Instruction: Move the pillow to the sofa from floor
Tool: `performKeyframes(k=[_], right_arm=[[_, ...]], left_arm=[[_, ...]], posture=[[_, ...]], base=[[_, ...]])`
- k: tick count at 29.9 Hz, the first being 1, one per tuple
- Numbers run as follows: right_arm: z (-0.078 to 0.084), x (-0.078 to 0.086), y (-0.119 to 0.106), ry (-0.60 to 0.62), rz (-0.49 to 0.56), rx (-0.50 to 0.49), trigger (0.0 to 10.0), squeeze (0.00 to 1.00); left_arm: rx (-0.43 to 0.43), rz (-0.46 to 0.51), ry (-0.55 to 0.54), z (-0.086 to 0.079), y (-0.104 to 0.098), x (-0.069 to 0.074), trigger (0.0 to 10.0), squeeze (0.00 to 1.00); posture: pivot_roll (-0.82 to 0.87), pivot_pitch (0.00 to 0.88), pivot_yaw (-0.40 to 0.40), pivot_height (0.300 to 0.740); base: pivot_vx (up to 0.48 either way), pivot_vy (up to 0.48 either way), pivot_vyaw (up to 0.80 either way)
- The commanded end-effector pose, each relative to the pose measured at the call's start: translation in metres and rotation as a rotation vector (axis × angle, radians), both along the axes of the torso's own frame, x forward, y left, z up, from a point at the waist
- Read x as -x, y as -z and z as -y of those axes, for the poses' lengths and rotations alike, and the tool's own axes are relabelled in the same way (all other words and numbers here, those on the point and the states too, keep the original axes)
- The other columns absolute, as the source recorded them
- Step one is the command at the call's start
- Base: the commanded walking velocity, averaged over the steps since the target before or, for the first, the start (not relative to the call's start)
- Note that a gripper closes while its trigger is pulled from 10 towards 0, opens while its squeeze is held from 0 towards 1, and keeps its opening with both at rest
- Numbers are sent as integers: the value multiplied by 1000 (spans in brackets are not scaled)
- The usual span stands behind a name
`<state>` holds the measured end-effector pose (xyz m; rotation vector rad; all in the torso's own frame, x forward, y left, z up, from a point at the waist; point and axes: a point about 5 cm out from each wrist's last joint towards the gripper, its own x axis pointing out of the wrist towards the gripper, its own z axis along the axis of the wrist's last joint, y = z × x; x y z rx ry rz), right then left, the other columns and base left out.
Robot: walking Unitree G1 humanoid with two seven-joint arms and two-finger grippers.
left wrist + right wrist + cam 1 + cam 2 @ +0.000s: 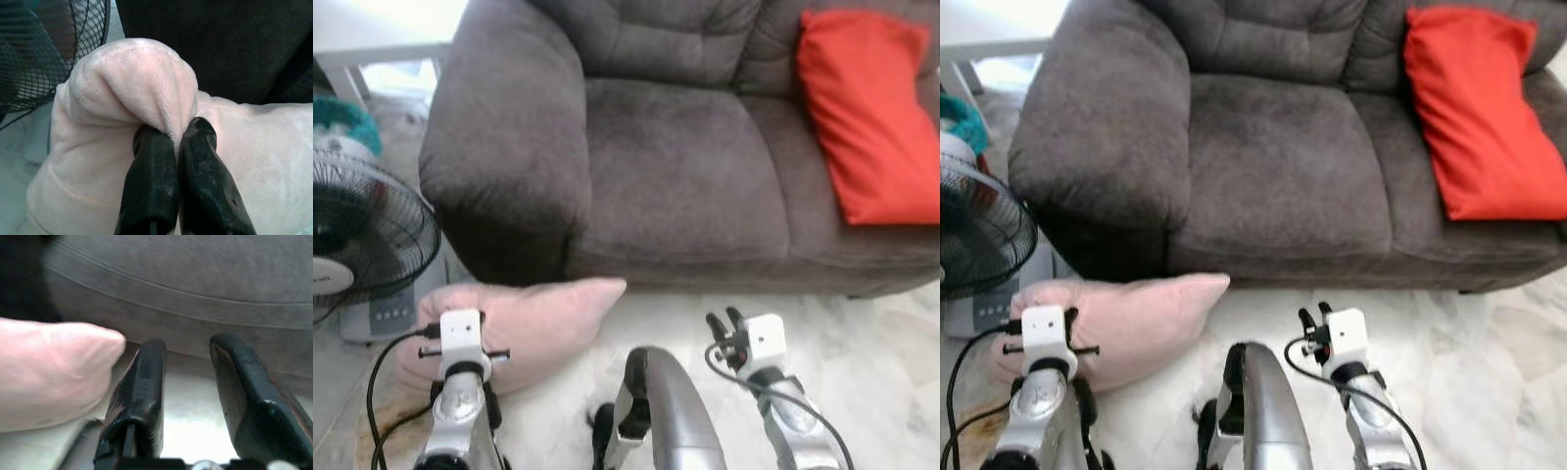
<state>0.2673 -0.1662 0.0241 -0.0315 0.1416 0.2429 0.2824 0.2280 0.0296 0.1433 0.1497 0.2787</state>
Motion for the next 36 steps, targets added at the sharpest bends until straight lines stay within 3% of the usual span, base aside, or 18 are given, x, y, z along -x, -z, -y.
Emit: performKeyframes(k=[1, 11, 23, 36], right_arm=[[8, -3, -6, 29, 8, 5, 10000, 0], [-1, -14, -22, 59, 31, -18, 10000, 0], [-8, -21, -30, 66, 40, -34, 10000, 0], [-6, -22, -29, 77, 29, -24, 10000, 0]], left_arm=[[-8, 43, 18, 2, -9, -7, 10000, 0], [-36, 76, 74, 5, -23, -19, 10000, 0], [-103, 158, 186, 21, -44, -30, 10000, 0], [-119, 187, 273, 36, -50, -28, 10000, 0]], posture=[[105, 119, -181, 543], [135, 65, -145, 543], [151, 28, -132, 543], [145, 17, -127, 543]], base=[[-289, 0, 0], [-283, 0, 0], [0, 0, 0], [0, 0, 0]])
